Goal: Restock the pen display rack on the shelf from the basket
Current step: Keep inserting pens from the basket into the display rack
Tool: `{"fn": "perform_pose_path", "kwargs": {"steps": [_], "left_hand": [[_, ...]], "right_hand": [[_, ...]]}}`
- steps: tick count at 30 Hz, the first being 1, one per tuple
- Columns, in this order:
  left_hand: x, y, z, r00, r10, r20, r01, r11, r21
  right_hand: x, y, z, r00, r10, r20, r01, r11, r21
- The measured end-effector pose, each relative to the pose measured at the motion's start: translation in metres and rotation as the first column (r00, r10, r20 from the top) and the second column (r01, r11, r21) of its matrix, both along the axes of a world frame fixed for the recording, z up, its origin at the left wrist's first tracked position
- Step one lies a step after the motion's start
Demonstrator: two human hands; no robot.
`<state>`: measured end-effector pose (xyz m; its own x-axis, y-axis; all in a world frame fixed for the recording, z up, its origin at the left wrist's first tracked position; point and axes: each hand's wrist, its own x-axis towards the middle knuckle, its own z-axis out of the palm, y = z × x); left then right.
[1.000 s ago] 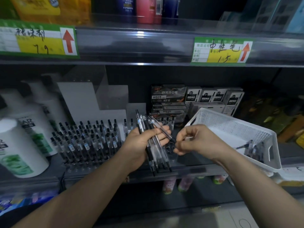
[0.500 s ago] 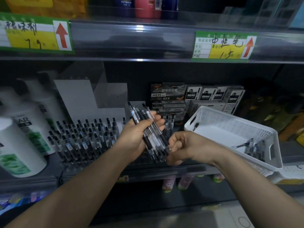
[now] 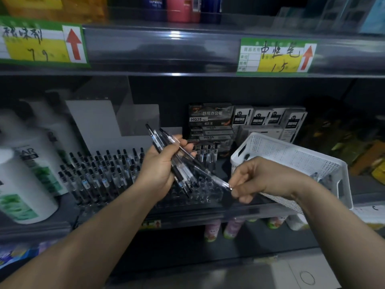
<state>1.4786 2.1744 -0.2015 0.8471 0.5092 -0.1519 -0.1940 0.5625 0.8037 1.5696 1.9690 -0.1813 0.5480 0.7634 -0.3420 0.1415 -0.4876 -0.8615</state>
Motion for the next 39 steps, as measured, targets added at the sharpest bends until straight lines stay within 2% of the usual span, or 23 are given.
{"fn": "perform_pose_path", "kwargs": {"steps": [4,8,11,14,16,20,23,31,34,39], "left_hand": [[0.000,-0.002,-0.003,0.999,0.047,0.000,-0.047,0.999,-0.003],[0.000,-0.002,0.001,0.997,0.060,0.037,-0.061,0.998,0.029],[-0.002,-0.007,0.001,0.999,-0.046,0.003,0.046,0.997,0.062],[-0.007,-0.015,0.001,0.973,-0.222,-0.057,0.226,0.971,0.079],[-0.011,-0.019,0.001,0.934,-0.344,-0.101,0.353,0.932,0.084],[-0.020,-0.031,0.001,0.812,-0.542,-0.218,0.578,0.799,0.165],[-0.023,-0.039,-0.003,0.726,-0.649,-0.228,0.683,0.720,0.124],[-0.025,-0.038,-0.014,0.705,-0.682,-0.196,0.699,0.715,0.023],[-0.024,-0.039,-0.016,0.692,-0.701,-0.170,0.710,0.705,-0.016],[-0.023,-0.042,-0.019,0.668,-0.729,-0.153,0.735,0.678,-0.019]], "right_hand": [[0.004,-0.013,0.013,0.994,-0.073,-0.081,0.083,0.988,0.129],[0.014,-0.029,0.023,0.991,-0.113,-0.070,0.126,0.968,0.216],[0.023,-0.036,0.026,0.974,-0.188,-0.126,0.221,0.904,0.366],[0.024,-0.029,0.026,0.949,-0.249,-0.192,0.312,0.817,0.484],[0.020,-0.020,0.024,0.943,-0.275,-0.186,0.332,0.811,0.482],[0.009,0.000,0.015,0.962,-0.230,-0.149,0.271,0.878,0.394],[0.005,0.012,0.007,0.977,-0.194,-0.085,0.212,0.922,0.325],[0.002,0.023,0.001,0.977,-0.211,-0.006,0.205,0.940,0.272],[-0.001,0.025,0.000,0.982,-0.177,-0.072,0.190,0.937,0.292],[-0.008,0.031,-0.004,0.989,-0.013,-0.147,0.057,0.952,0.300]]}}
